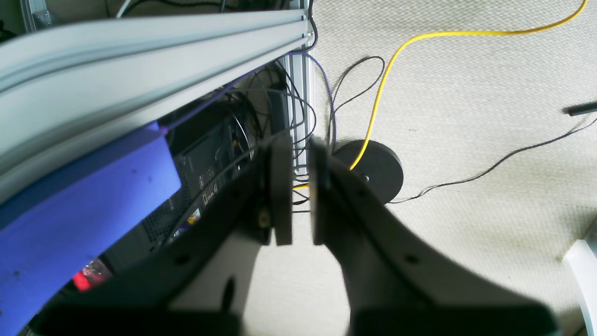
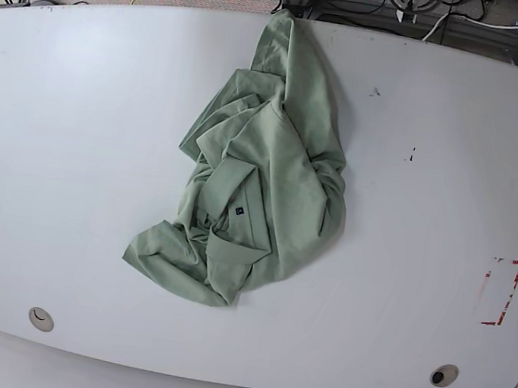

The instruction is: Fold the T-shirt properly

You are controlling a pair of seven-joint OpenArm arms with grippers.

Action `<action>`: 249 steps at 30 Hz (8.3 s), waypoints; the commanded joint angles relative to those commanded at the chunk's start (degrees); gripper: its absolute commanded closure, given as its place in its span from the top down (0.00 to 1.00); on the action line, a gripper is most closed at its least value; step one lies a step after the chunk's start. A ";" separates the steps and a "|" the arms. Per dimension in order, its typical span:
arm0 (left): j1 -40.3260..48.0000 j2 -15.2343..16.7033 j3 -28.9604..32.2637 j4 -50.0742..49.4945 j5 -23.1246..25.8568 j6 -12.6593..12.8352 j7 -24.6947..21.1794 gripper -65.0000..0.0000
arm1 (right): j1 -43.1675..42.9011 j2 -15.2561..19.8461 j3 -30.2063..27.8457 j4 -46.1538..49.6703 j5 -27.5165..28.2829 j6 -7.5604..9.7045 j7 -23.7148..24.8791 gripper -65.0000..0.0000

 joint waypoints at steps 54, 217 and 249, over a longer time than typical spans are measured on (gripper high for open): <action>40.70 -0.39 -1.13 59.21 -0.32 -0.33 -7.22 0.58 | -36.96 -5.66 0.01 53.53 0.28 0.35 0.63 0.08; 29.01 -3.55 24.54 103.43 -17.19 -4.46 19.60 0.58 | 72.05 7.00 -18.19 77.44 7.48 4.22 -46.84 0.00; 1.67 2.86 26.56 82.95 -16.93 -4.55 23.29 0.58 | 79.70 7.00 -18.45 77.88 7.48 5.01 -48.60 0.00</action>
